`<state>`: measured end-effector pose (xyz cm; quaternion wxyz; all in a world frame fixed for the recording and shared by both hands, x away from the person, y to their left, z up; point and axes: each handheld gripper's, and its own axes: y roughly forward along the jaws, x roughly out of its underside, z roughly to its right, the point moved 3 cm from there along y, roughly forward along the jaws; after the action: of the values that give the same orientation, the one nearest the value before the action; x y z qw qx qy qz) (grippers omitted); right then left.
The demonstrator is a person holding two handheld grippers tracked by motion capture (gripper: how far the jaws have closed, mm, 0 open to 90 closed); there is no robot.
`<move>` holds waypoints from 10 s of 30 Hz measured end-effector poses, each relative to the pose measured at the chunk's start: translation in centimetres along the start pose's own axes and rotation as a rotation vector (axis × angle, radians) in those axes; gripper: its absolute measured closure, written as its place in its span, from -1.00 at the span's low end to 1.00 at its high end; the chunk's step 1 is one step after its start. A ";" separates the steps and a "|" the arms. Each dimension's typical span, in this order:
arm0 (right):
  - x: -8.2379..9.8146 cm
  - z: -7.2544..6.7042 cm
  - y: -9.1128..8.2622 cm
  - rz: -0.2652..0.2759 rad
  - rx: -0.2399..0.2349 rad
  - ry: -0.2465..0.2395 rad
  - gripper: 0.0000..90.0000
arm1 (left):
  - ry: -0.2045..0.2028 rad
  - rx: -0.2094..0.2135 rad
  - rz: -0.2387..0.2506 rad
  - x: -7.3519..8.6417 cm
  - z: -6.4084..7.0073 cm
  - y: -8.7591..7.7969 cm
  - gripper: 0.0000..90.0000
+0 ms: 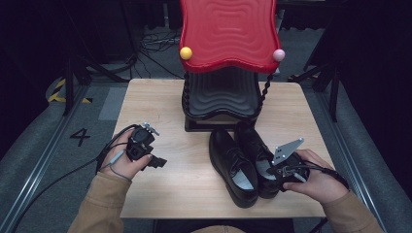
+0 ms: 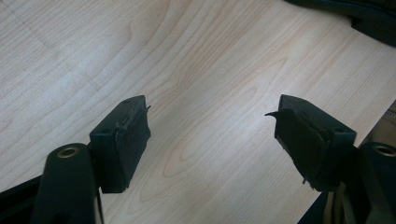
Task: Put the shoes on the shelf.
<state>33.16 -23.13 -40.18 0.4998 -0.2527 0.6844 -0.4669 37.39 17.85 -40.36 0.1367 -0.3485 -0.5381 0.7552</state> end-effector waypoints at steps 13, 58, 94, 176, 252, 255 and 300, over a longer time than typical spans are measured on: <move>-1.7 0.5 -0.4 0.048 -0.010 0.234 0.10 | -0.005 -0.006 -0.004 0.4 0.0 0.0 -0.40; -4.8 2.7 7.4 -0.242 0.155 0.593 0.67 | 0.003 -0.005 0.002 0.8 -0.1 -0.3 -0.40; -5.8 1.4 -0.7 -0.211 0.154 0.610 0.82 | -0.027 -0.021 0.024 1.3 -0.9 -1.0 -0.40; -22.4 1.7 -25.1 0.087 0.332 0.605 0.82 | -0.097 -0.044 0.086 2.8 -2.2 -2.1 -0.49; -34.9 14.7 -15.8 0.291 0.600 0.772 0.69 | -0.124 -0.034 0.127 4.1 -2.9 -3.0 -0.49; -34.8 15.0 -15.9 0.301 0.580 0.760 0.43 | -0.119 -0.034 0.128 3.9 -2.7 -3.0 -0.49; -16.7 8.1 -27.0 0.387 0.399 0.344 -0.04 | -0.116 -0.090 0.136 3.7 -1.7 -3.8 -0.48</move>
<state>43.54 -24.50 -9.13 0.4959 0.0678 0.6891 -0.5241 35.26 22.66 -38.64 0.0380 -0.3458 -0.5538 0.7565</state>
